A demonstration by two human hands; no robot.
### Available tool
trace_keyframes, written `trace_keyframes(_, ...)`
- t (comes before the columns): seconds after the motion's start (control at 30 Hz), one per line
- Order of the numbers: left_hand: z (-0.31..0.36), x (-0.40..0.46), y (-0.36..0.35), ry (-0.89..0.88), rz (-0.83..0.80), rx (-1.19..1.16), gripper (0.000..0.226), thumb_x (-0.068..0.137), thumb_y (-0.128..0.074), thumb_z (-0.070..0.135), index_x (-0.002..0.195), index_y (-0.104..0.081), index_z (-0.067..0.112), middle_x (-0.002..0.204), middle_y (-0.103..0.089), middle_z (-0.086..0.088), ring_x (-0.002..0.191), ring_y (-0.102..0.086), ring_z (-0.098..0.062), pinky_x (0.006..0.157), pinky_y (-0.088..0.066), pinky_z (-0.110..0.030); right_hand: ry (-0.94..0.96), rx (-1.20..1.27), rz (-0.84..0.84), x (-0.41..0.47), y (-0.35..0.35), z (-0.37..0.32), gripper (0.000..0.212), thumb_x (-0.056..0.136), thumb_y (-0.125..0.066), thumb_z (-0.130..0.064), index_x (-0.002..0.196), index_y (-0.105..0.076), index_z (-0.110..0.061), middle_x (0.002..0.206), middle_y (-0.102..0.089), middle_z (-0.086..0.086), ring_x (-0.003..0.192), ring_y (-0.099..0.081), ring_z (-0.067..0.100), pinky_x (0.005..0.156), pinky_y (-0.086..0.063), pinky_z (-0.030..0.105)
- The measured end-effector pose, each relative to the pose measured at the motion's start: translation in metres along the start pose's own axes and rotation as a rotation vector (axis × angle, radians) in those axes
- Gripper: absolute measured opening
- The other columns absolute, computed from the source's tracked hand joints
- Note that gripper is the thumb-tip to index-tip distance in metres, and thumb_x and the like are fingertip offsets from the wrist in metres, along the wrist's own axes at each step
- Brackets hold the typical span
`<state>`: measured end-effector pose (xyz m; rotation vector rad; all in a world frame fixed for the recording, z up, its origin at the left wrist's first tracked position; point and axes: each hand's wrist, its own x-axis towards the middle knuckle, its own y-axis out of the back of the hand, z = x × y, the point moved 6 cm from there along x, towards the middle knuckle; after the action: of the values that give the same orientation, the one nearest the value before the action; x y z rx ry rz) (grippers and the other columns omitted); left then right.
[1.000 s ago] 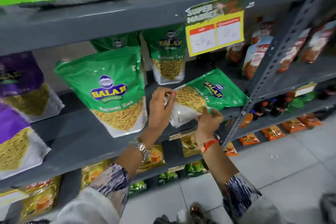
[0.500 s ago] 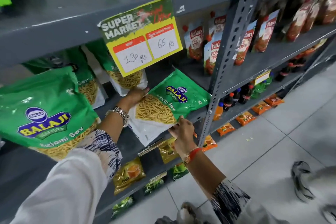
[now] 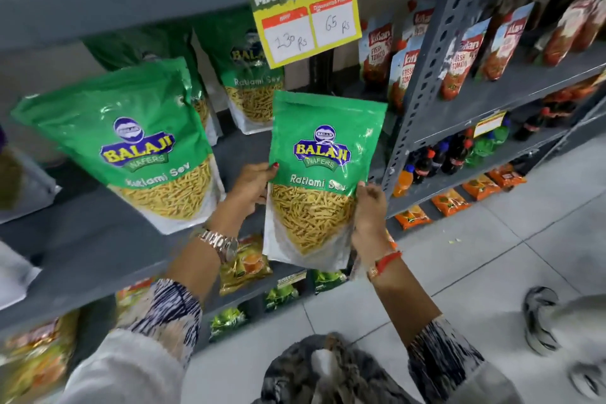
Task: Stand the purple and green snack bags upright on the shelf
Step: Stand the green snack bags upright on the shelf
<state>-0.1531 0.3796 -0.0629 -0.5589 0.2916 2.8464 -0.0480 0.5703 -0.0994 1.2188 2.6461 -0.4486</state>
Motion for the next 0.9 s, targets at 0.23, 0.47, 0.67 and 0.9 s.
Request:
trace_keyframes(0.23, -0.019, -0.073, 0.026, -0.07, -0.096, -0.185, 0.02, 0.092, -0.045, 0.024, 0.097, -0.063, 0.016, 0.061, -0.069, 0.01, 0.055, -0.055, -0.012, 0.051, -0.051, -0.019, 0.079, 0.107, -0.147, -0.033, 0.007, -0.032, 0.03, 0.095, -0.05, -0.02, 0.065, -0.052, -0.018, 0.056, -0.067, -0.012, 0.062, -0.063, 0.006, 0.067, -0.054, 0.024)
trace_keyframes(0.47, -0.01, -0.105, 0.045, -0.145, -0.156, -0.315, 0.02, 0.093, -0.041, 0.02, 0.094, -0.06, 0.016, 0.059, -0.071, 0.011, 0.04, -0.057, -0.002, 0.048, -0.052, -0.018, 0.151, 0.143, -0.283, -0.061, 0.001, -0.048, 0.029, 0.096, -0.047, -0.02, 0.067, -0.049, -0.014, 0.06, -0.067, -0.012, 0.055, -0.061, -0.003, 0.057, -0.052, 0.015)
trace_keyframes(0.67, 0.001, -0.091, 0.044, -0.127, 0.008, -0.351, 0.032, 0.093, -0.044, 0.018, 0.121, -0.053, 0.007, 0.049, -0.067, 0.008, 0.036, -0.05, 0.003, 0.048, -0.048, -0.018, 0.175, 0.157, -0.307, -0.045, -0.027, -0.048, 0.029, 0.098, -0.043, -0.02, 0.07, -0.048, -0.015, 0.07, -0.064, -0.003, 0.066, -0.061, 0.005, 0.071, -0.052, 0.025)
trace_keyframes(0.9, 0.038, -0.053, 0.041, -0.268, 0.193, -0.397, 0.034, 0.092, -0.047, 0.015, 0.123, -0.054, 0.003, 0.123, -0.061, -0.014, 0.097, -0.061, -0.02, 0.098, -0.046, -0.039, 0.238, 0.095, -0.344, 0.008, -0.077, -0.072, 0.025, 0.099, -0.041, -0.021, 0.075, -0.047, -0.015, 0.079, -0.055, 0.004, 0.072, -0.057, 0.009, 0.072, -0.049, 0.026)
